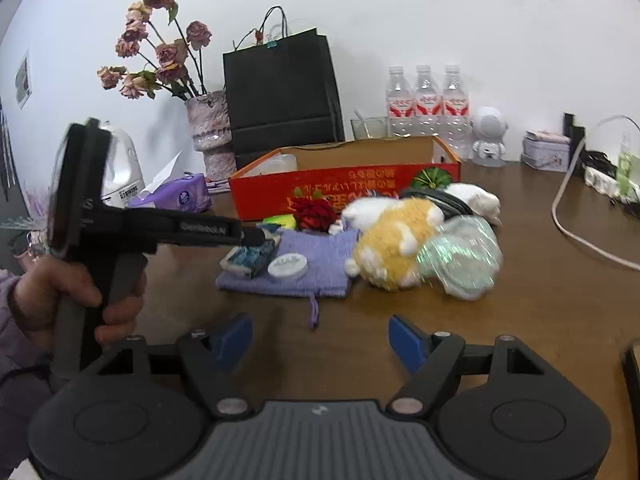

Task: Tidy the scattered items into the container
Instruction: 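Grasp the blue packet with the left tool while the right tool grasps the white tin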

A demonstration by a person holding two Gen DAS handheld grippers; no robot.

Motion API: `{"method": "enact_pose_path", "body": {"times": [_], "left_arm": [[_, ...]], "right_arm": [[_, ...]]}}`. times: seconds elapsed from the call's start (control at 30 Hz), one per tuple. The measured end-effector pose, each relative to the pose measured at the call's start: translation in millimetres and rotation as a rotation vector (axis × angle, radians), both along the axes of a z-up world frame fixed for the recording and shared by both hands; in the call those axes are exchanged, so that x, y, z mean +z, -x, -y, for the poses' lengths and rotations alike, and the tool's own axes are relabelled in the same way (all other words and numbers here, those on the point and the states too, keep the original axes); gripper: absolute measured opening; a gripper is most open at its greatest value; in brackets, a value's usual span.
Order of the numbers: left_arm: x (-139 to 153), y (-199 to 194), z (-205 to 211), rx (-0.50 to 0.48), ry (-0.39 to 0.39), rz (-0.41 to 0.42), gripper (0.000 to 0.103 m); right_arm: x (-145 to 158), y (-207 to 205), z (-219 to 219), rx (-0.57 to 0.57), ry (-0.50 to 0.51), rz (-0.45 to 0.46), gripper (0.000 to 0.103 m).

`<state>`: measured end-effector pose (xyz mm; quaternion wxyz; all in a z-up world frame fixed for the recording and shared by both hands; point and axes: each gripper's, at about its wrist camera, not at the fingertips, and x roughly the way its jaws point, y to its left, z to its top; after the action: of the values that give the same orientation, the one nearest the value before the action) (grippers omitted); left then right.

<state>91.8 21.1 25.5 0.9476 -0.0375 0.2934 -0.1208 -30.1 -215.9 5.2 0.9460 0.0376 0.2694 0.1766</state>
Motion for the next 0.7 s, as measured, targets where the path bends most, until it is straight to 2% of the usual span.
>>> {"method": "enact_pose_path", "body": {"times": [0.13, 0.17, 0.23, 0.3, 0.43, 0.53, 0.63, 0.7], "left_arm": [[-12.1, -12.1, -13.0, -0.033, 0.092, -0.056, 0.031], [-15.2, -13.1, -15.0, -0.031, 0.096, -0.066, 0.024], [-17.5, -10.3, -14.9, -0.043, 0.090, -0.044, 0.019], [-16.4, -7.4, -10.7, -0.056, 0.055, -0.019, 0.010], [-11.7, -5.5, -13.2, -0.020, 0.022, 0.007, 0.004], [-4.9, -6.0, -29.0, 0.029, 0.077, 0.019, 0.002], [2.8, -3.3, -46.8, 0.048, 0.176, 0.037, 0.002], [7.7, -2.1, -52.1, 0.073, 0.185, 0.062, 0.002]], "right_arm": [[0.9, -32.7, -15.1, 0.025, 0.016, -0.019, 0.065], [1.2, -41.0, -20.3, 0.030, 0.022, -0.022, 0.062], [1.8, -56.2, -32.5, 0.051, 0.039, -0.022, 0.058], [2.8, -71.7, -45.8, 0.072, 0.070, -0.012, 0.055], [1.0, -104.0, -66.2, 0.088, 0.116, -0.032, 0.050], [-3.7, -116.4, -74.9, 0.123, 0.123, -0.051, 0.050], [-7.2, -118.2, -84.3, 0.171, 0.128, -0.060, 0.050], [-11.3, -119.3, -92.7, 0.180, 0.165, -0.069, 0.048]]}}
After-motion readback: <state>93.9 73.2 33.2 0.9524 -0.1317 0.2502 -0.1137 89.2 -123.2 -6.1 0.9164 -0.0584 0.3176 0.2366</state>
